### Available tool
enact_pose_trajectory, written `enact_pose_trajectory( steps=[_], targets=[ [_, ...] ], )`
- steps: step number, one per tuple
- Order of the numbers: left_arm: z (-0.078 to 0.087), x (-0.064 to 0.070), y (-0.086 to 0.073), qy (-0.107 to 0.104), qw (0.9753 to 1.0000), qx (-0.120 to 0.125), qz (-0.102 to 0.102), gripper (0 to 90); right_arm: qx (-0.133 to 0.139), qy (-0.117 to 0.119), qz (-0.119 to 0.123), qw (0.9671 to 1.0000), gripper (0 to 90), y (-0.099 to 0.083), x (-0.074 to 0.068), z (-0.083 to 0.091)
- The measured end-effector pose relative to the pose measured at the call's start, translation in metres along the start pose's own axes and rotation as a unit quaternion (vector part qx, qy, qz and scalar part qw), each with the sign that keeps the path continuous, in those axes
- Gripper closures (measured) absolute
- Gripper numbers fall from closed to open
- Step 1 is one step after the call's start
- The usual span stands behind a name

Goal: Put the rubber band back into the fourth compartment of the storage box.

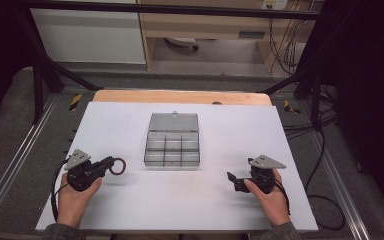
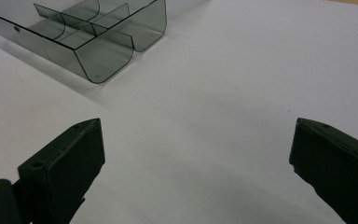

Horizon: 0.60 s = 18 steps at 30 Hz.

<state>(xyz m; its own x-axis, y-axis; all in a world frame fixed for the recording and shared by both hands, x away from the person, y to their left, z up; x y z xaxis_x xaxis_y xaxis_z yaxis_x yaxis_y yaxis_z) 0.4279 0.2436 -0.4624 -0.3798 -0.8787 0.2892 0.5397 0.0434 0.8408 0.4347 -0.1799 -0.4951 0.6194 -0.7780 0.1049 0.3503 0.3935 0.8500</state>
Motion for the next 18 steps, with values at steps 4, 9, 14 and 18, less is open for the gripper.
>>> enact_pose_trajectory(
  steps=[4, 9, 14, 18],
  targets=[
    [0.000, 0.004, 0.000, -0.007, 1.0000, -0.001, 0.000, 84.5, 0.003, 0.004, -0.001, 1.0000, 3.5, 0.001, 0.000, -0.001],
    [0.002, 0.013, 0.001, -0.023, 0.9997, 0.001, 0.006, 84.5, -0.002, 0.007, 0.001, 1.0000, 3.7, 0.001, -0.002, -0.004],
    [-0.001, 0.021, 0.008, -0.034, 0.9994, 0.001, 0.009, 84.5, 0.000, 0.010, 0.007, 0.9999, 3.8, 0.002, -0.005, -0.002],
    [-0.005, 0.026, 0.014, -0.042, 0.9989, 0.003, 0.020, 84.5, 0.008, 0.011, 0.001, 0.9999, 4.0, 0.004, -0.002, 0.000]
  ],
)
Point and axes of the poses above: each handheld gripper's, and its own axes: z roughly backward along the jaws, y roughly out of its top, x roughly to its right, the point moved 10 cm from there along -z, roughly forward along the jaws, and after that the axes turned 10 degrees about z, right-handed, at the moved point
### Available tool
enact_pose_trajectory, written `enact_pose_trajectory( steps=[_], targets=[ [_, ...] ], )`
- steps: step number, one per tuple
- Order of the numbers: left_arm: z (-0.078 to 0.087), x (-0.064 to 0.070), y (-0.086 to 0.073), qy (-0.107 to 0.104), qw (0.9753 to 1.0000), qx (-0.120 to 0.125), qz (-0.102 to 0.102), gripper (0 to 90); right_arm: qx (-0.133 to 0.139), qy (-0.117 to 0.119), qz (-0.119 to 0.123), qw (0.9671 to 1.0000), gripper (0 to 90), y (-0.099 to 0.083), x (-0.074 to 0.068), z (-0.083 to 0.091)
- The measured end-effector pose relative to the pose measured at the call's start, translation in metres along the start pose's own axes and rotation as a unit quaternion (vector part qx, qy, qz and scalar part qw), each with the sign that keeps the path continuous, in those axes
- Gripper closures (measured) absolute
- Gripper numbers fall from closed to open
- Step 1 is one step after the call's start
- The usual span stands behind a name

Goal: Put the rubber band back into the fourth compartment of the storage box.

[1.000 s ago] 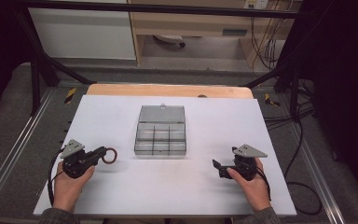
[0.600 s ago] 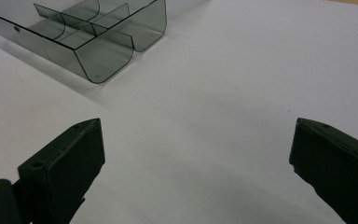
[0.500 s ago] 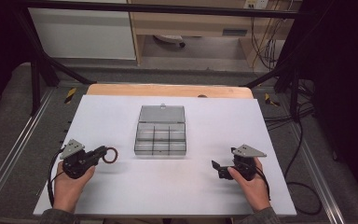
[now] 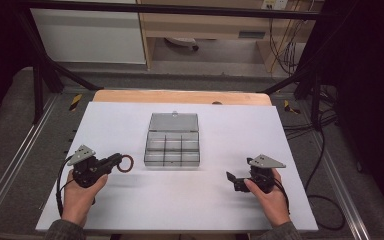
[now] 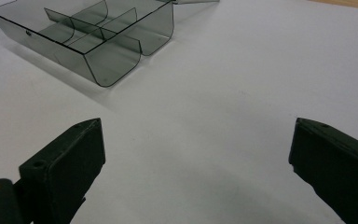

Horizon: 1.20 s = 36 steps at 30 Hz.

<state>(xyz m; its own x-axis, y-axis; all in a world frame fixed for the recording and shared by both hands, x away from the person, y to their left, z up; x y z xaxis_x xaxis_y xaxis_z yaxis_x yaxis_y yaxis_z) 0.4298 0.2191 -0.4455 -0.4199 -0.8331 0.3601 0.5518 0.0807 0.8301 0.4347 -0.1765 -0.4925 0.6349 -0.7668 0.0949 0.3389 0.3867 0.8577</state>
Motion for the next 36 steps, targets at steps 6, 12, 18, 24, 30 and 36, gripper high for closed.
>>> enact_pose_trajectory(
  steps=[6, 12, 18, 24, 30, 36],
  targets=[
    [-0.004, 0.005, 0.013, 0.000, 1.0000, -0.002, -0.002, 84.5, 0.002, 0.001, 0.006, 1.0000, 4.1, 0.001, -0.002, 0.002],
    [-0.012, 0.012, 0.027, -0.005, 1.0000, -0.008, -0.003, 84.5, -0.001, 0.001, 0.004, 1.0000, 4.3, 0.001, -0.003, 0.000],
    [-0.024, 0.025, 0.027, -0.017, 0.9995, -0.024, -0.013, 84.5, -0.006, 0.001, 0.014, 0.9999, 4.3, -0.001, -0.006, 0.001],
    [-0.030, 0.036, 0.036, -0.027, 0.9994, -0.019, -0.011, 84.5, -0.009, -0.006, 0.004, 0.9999, 4.5, -0.002, -0.001, -0.001],
    [-0.040, 0.049, 0.036, -0.031, 0.9988, -0.027, -0.025, 84.4, -0.009, -0.008, 0.005, 0.9999, 4.4, -0.003, -0.001, 0.002],
    [-0.052, 0.055, 0.034, -0.029, 0.9982, -0.036, -0.038, 84.5, -0.003, -0.010, 0.005, 0.9999, 4.2, -0.001, 0.001, 0.002]
  ],
)
Point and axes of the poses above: each handheld gripper's, and its own axes: z roughly backward along the jaws, y roughly out of its top, x roughly to its right, the point moved 10 cm from there along -z, roughly forward along the jaws, and after that the axes turned 10 degrees about z, right-handed, at the moved point
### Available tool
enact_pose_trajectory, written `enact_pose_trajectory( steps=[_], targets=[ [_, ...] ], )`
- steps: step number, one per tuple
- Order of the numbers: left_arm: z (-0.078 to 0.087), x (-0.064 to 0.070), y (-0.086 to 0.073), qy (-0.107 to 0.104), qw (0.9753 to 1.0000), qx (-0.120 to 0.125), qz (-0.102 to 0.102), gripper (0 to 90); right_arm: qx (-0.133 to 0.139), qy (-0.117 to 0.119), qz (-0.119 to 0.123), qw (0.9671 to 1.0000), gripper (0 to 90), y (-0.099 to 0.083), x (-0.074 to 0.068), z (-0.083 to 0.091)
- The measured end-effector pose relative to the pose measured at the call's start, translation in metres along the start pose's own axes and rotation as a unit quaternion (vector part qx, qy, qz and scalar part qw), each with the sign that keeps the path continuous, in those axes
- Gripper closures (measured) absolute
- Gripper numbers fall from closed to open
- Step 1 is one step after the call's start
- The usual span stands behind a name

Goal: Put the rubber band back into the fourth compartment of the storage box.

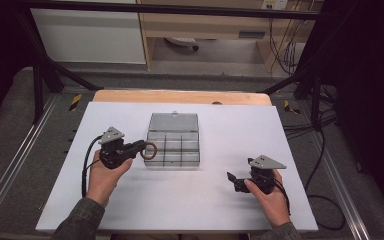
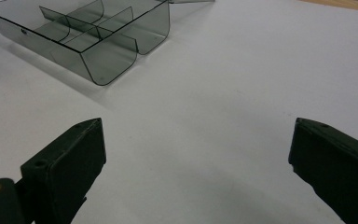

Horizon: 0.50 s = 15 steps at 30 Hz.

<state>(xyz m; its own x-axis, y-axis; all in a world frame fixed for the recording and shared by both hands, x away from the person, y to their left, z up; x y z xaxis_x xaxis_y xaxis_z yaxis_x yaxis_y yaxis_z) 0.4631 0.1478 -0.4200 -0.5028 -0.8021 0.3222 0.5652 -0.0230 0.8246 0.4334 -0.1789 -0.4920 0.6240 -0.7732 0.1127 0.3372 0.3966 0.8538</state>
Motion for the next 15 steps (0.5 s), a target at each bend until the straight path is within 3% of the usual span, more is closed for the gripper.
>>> enact_pose_trajectory(
  steps=[9, 15],
  targets=[
    [-0.010, 0.006, 0.001, 0.005, 0.9998, -0.010, -0.016, 84.5, 0.006, -0.004, -0.008, 0.9999, 4.2, 0.000, 0.004, 0.005],
    [-0.015, 0.000, 0.010, 0.019, 0.9996, -0.009, -0.020, 84.5, 0.008, -0.008, -0.012, 0.9999, 4.3, 0.001, 0.006, 0.006]
  ],
)
Point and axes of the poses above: each handheld gripper's, and its own axes: z roughly backward along the jaws, y roughly out of its top, x roughly to its right, the point moved 10 cm from there along -z, roughly forward along the jaws, and after that the axes turned 10 degrees about z, right-handed, at the moved point
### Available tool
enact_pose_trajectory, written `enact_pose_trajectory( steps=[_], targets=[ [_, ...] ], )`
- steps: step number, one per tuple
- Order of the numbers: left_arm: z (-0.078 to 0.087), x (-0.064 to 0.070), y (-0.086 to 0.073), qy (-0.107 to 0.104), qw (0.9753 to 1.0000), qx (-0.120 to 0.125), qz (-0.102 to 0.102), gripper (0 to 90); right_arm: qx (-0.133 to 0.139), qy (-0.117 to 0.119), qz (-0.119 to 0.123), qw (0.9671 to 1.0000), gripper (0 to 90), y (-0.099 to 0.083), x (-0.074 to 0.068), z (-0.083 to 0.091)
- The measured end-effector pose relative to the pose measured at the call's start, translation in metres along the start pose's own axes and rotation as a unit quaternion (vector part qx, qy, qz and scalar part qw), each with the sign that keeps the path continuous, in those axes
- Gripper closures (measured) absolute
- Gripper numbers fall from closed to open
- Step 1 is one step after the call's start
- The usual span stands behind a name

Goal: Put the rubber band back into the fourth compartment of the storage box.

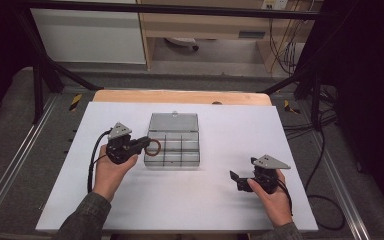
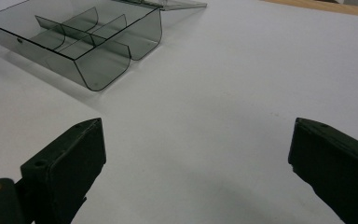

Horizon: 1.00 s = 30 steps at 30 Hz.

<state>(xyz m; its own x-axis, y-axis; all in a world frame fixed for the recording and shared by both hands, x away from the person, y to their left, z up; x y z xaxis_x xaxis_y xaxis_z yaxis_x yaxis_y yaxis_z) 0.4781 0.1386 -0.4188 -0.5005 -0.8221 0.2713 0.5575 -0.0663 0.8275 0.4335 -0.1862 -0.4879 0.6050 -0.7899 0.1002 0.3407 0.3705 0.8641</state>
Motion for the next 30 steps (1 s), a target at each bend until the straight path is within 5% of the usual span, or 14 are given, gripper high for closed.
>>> enact_pose_trajectory(
  steps=[19, 30],
  targets=[
    [-0.017, -0.016, 0.002, 0.019, 0.9997, -0.002, 0.014, 84.5, -0.006, 0.003, 0.012, 0.9999, 4.4, -0.001, -0.004, -0.001],
    [-0.024, -0.018, -0.006, 0.029, 0.9993, -0.024, 0.002, 84.4, -0.008, 0.003, 0.010, 0.9999, 4.5, -0.002, -0.004, -0.002]
  ],
)
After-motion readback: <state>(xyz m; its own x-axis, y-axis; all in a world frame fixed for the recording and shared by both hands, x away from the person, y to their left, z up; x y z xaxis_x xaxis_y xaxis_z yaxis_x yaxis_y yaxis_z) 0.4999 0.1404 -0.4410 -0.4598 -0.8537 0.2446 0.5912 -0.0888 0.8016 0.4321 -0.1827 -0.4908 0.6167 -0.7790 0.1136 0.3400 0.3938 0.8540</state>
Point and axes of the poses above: each handheld gripper's, and its own axes: z roughly backward along the jaws, y roughly out of its top, x roughly to its right, the point moved 10 cm from there along -z, roughly forward along the jaws, and after that the axes turned 10 degrees about z, right-handed, at the moved point
